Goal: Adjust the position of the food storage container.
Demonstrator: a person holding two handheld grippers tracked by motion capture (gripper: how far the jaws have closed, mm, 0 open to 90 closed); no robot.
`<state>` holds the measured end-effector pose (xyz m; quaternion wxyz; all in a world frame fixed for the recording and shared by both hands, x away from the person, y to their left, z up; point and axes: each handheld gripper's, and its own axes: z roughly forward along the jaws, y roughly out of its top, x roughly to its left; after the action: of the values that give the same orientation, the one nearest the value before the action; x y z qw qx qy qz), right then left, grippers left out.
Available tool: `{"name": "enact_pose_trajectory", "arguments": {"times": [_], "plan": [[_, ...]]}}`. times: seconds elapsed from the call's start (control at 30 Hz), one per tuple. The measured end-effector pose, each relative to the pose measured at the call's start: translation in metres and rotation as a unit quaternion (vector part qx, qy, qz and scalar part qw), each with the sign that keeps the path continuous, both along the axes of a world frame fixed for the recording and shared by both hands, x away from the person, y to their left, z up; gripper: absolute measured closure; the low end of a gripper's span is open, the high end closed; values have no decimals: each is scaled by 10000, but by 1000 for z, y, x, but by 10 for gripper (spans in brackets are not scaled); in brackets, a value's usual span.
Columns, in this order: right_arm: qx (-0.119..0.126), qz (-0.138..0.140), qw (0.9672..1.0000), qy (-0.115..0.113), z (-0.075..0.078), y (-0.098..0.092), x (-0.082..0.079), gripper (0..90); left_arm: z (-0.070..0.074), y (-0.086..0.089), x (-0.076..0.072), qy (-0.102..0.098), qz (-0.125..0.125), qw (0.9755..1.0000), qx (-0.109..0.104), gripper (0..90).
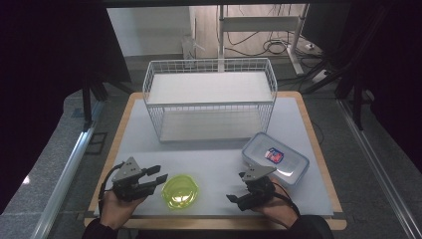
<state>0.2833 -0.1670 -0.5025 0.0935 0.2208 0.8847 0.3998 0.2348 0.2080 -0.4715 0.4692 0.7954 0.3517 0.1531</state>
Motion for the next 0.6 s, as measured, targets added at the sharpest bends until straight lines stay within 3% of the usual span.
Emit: {"name": "enact_pose_trajectory", "arguments": {"times": [0.1, 0.33, 0.43, 0.6], "plan": [[35, -30, 10000, 36, 0, -1, 1, 191, 1, -9, -2, 78, -173, 9998, 8, 722], [98, -56, 9998, 173, -1, -2, 4, 238, -1, -34, -9, 231, -707, 9972, 54, 883], [157, -20, 9992, 380, -2, -1, 7, 254, -1, -42, -10, 299, -878, 9957, 17, 898], [151, 11, 9990, 422, -4, -1, 8, 252, -3, -57, -16, 317, -1114, 9931, 181, 899]]}}
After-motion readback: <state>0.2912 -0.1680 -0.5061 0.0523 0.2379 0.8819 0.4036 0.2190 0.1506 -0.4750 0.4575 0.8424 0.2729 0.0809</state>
